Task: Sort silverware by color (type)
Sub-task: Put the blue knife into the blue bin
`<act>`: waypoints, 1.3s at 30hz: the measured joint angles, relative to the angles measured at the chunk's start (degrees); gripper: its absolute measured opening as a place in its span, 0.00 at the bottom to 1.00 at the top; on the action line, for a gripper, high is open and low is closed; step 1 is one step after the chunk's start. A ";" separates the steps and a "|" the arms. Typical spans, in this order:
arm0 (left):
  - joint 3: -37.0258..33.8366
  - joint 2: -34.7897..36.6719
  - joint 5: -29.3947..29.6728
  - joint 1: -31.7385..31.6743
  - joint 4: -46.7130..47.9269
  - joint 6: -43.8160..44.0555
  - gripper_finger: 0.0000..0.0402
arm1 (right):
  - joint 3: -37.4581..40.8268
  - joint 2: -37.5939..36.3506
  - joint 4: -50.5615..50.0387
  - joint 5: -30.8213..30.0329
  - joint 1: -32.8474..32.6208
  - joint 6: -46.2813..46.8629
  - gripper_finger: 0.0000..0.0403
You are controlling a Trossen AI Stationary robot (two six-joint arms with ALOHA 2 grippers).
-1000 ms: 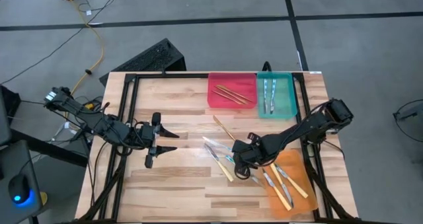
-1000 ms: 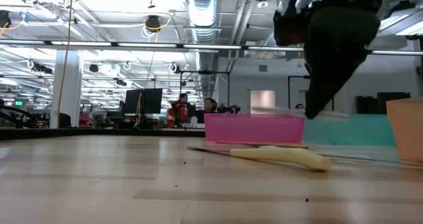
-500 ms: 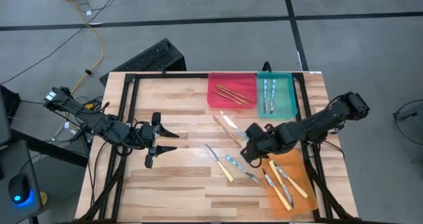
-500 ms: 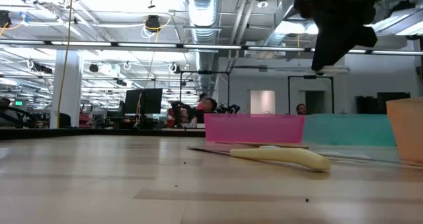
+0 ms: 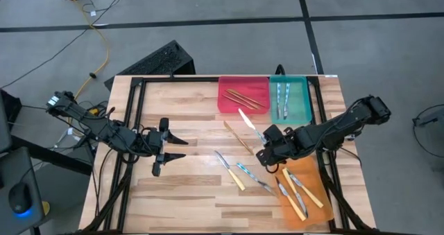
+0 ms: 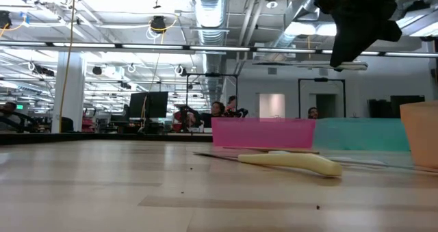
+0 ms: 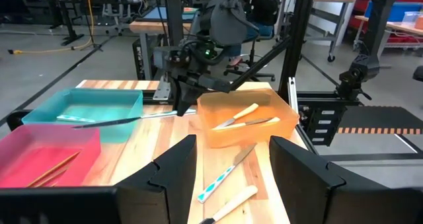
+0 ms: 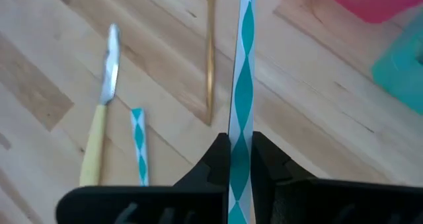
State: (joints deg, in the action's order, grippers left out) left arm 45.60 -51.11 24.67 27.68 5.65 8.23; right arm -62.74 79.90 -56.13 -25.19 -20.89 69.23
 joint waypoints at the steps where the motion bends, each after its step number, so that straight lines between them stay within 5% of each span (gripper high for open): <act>1: 0.00 -0.01 0.00 -0.01 0.00 0.01 0.43 | 0.00 0.00 -0.98 0.00 0.24 0.04 0.09; 11: 0.00 0.00 -0.02 0.02 0.11 0.02 0.43 | 0.00 -1.17 -12.38 -2.22 5.33 1.48 0.09; 21: 0.00 0.00 -0.04 0.02 0.53 0.05 0.43 | 4.05 -11.75 -17.16 -3.12 16.66 -2.19 0.09; 30: 0.00 0.00 0.09 0.00 1.16 0.44 0.43 | 11.07 -20.70 -15.02 -3.50 27.23 -2.28 0.09; 39: 0.00 -0.02 0.22 -0.02 1.51 0.09 0.43 | 18.51 -21.07 -0.91 -0.51 38.40 -10.51 0.09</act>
State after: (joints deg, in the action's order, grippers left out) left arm 45.60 -51.13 24.88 27.66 7.16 8.31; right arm -44.23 58.83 -57.04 -25.70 17.51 58.72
